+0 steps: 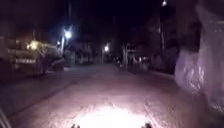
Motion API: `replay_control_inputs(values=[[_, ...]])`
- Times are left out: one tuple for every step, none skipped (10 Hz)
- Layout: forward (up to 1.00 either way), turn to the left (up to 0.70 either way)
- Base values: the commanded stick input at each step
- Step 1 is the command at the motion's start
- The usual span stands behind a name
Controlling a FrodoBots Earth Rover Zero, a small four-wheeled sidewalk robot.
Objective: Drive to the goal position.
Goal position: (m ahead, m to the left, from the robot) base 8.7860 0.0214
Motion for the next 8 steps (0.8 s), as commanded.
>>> replay_control_inputs(values=[[0.85,0.0],[0.85,0.0],[0.85,0.0],[0.85,0.0],[0.85,0.0],[0.85,0.0],[0.85,0.0],[0.85,0.0]])
